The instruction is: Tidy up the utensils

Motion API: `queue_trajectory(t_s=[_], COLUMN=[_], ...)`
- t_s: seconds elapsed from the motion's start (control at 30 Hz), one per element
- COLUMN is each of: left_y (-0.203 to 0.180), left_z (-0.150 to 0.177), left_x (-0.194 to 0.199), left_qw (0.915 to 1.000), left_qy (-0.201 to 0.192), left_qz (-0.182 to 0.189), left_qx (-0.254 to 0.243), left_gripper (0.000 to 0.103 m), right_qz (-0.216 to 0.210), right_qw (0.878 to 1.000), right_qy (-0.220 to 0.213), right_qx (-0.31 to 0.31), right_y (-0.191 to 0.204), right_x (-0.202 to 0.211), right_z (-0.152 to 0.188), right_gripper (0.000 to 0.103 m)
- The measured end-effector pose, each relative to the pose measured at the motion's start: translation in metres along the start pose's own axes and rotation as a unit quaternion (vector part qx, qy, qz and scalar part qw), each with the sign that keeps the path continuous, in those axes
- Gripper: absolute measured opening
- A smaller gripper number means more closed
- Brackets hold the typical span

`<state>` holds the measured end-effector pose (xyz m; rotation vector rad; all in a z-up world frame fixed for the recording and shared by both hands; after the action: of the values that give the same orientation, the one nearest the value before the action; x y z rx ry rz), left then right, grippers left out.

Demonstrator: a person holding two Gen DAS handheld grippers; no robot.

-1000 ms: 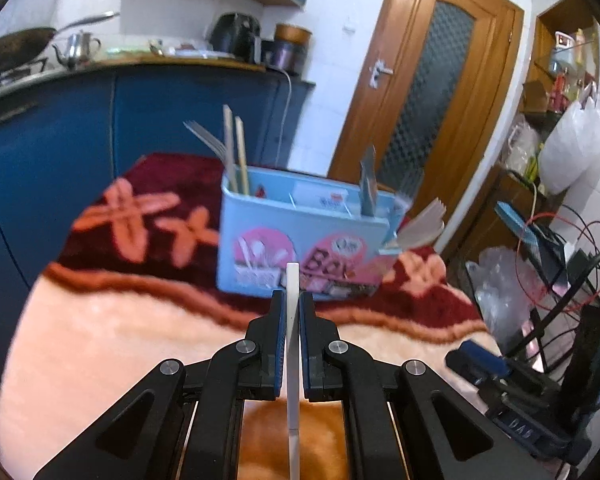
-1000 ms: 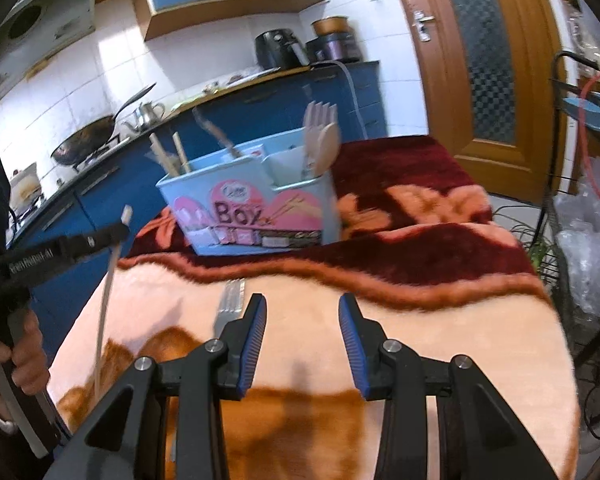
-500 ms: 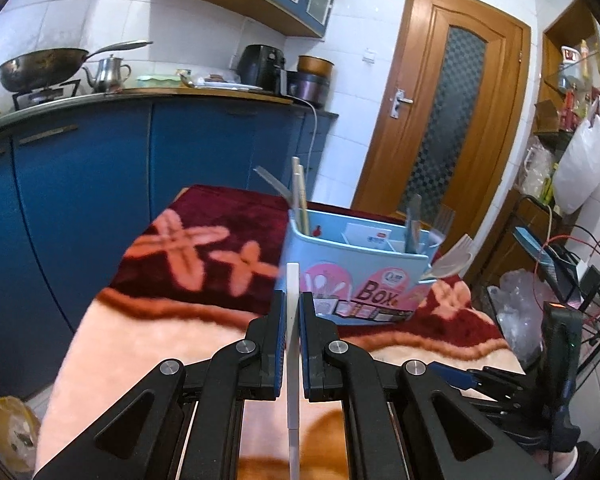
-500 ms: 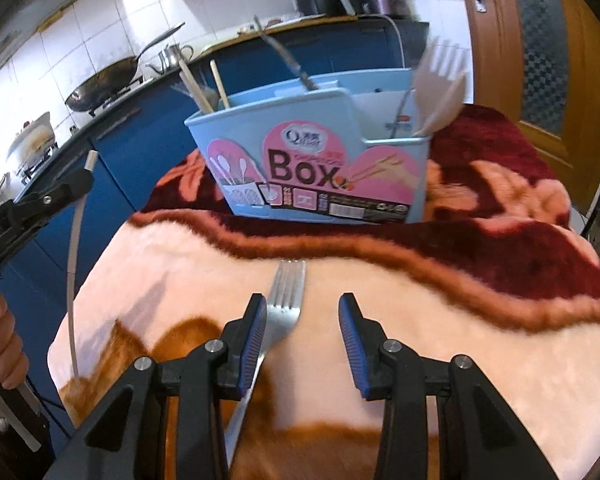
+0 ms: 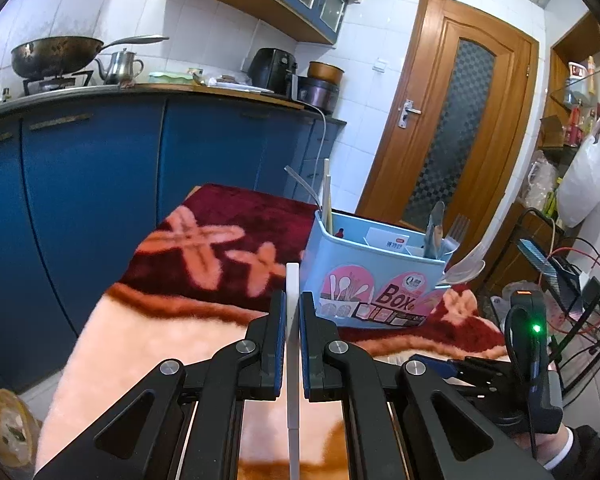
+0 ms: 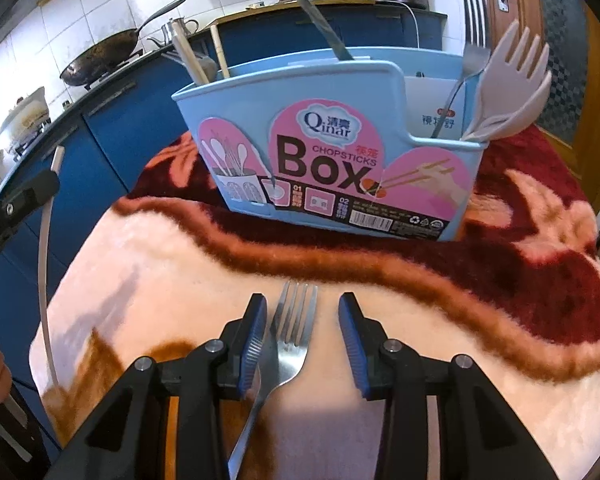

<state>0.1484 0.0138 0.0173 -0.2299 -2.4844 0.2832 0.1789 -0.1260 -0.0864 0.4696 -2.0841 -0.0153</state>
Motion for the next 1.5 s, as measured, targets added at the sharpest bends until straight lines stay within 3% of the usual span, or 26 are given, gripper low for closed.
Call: queue_trajectory(t_s=[0.17, 0.2, 0.33, 0.43, 0.7, 1.03, 1.5], left_y=[-0.002, -0.002, -0.002, -0.006, -0.019, -0.030, -0.057], left_z=[0.002, 0.001, 0.000, 0.000, -0.009, -0.034, -0.098], left_x=[0.001, 0.001, 0.002, 0.005, 0.010, 0.012, -0.003], left_qw=[1.0000, 1.0000, 1.0000, 1.0000, 0.9994, 0.9977, 0.9905], left_qy=[0.001, -0.001, -0.003, -0.004, -0.020, -0.058, -0.132], left_qz=[0.003, 0.003, 0.004, 0.006, 0.028, 0.035, 0.034], left_qx=[0.000, -0.001, 0.000, -0.004, -0.007, -0.007, -0.018], left_gripper=[0.006, 0.006, 0.006, 0.006, 0.006, 0.006, 0.006], right_qz=[-0.031, -0.030, -0.030, -0.059, -0.068, -0.002, 0.071], right_qw=[0.999, 0.999, 0.999, 0.997, 0.993, 0.978, 0.950], right_qy=[0.001, 0.000, -0.006, -0.016, -0.095, -0.208, -0.304], right_qx=[-0.015, -0.015, -0.023, -0.036, -0.025, -0.011, -0.004], right_y=[-0.002, -0.002, -0.006, -0.004, 0.007, 0.003, -0.017], right_x=[-0.001, -0.001, 0.002, 0.009, 0.060, 0.122, 0.189], right_z=[-0.002, -0.002, -0.002, -0.002, -0.007, -0.025, -0.069], right_gripper=[0.041, 0.038, 0.010, 0.004, 0.003, 0.003, 0.003])
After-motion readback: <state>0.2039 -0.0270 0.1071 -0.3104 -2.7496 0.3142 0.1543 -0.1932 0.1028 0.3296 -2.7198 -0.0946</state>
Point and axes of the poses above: each gripper's, at about its wrist camera, not at the fingertips, and x roughly against the way its jaws point, y to its left, z to its underside, the point moved 10 cm from there along -x, roughly the way its jaws point, and after that the axes turned 6 degrees about y, right-handed, at the moved point
